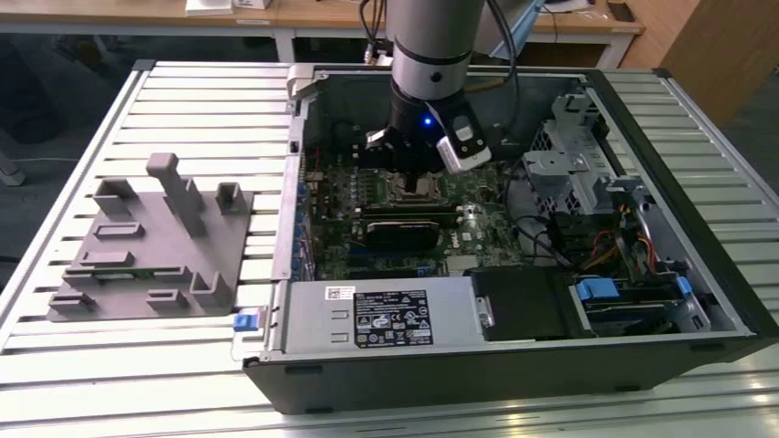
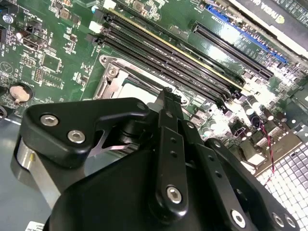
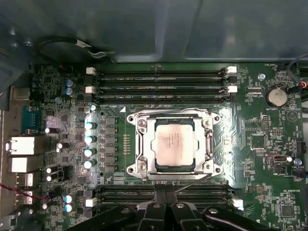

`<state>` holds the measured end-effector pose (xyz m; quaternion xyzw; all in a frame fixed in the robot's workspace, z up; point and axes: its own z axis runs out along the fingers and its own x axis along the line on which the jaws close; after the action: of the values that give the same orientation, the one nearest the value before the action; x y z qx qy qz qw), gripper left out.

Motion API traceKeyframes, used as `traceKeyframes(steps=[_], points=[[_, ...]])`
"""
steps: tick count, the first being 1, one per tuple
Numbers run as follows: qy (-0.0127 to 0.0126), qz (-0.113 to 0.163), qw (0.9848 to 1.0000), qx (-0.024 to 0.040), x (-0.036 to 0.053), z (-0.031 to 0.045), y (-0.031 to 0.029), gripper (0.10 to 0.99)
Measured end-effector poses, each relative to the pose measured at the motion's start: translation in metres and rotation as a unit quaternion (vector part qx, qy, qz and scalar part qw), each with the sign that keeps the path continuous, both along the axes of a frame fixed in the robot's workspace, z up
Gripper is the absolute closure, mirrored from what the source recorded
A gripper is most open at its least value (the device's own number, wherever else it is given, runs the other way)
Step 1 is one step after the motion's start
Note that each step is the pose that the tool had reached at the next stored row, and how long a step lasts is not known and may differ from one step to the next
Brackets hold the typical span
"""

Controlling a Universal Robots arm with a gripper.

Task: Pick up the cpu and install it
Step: 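Install the second cpu locking lever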

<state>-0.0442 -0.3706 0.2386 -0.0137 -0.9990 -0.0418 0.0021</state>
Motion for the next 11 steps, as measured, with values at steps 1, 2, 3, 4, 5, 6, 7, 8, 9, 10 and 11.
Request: traceKeyframes(steps=[1,2,3,4,5,6,7,8,9,10,11], points=[[0.0000,0.000,1.0000,0.0001,0.0000,-0.0001,0.0000,0.980],[-0.0001,0.000,1.0000,0.0002,0.0000,-0.0002,0.0000,0.980],[-0.0001,0.000,1.0000,0.0003,0.0000,-0.0006,0.0001,0.980],[-0.0002,0.000,1.0000,0.0004,0.0000,-0.0012,0.0001,0.980],[-0.0001,0.000,1.0000,0.0003,0.0000,-0.0018,0.0001,0.980],[-0.0001,0.000,1.0000,0.0002,0.0000,-0.0026,0.0000,0.980],[-0.0001,0.000,1.0000,0.0002,0.0000,-0.0035,0.0000,0.980],[-0.0001,0.000,1.0000,0.0002,-0.0001,-0.0044,-0.0001,0.980],[-0.0001,0.000,1.0000,0.0002,-0.0001,-0.0052,-0.0002,0.980],[-0.0001,0.000,1.0000,0.0002,-0.0001,-0.0060,-0.0004,0.980],[-0.0001,0.000,1.0000,0.0002,-0.0002,-0.0065,-0.0005,0.980]])
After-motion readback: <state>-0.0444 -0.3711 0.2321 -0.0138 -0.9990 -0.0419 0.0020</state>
